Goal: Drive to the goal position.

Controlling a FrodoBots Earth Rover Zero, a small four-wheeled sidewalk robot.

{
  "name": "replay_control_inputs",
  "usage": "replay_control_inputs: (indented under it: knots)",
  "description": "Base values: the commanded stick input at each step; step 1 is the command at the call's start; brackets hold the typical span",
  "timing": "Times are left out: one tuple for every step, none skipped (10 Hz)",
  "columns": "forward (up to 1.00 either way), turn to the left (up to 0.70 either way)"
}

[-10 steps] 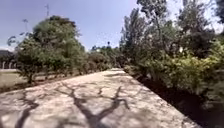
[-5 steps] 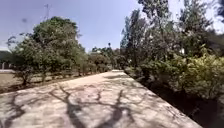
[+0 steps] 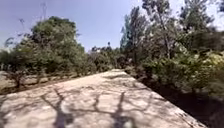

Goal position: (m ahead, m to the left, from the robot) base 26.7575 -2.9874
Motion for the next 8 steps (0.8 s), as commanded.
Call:
replay_control_inputs:
  knots:
    - [0.7, 0.0]
    - [0.7, 0.0]
    - [0.7, 0.0]
    - [0.7, 0.0]
    - [0.7, 0.0]
    - [0.7, 0.0]
    - [0.7, 0.0]
    - [0.7, 0.0]
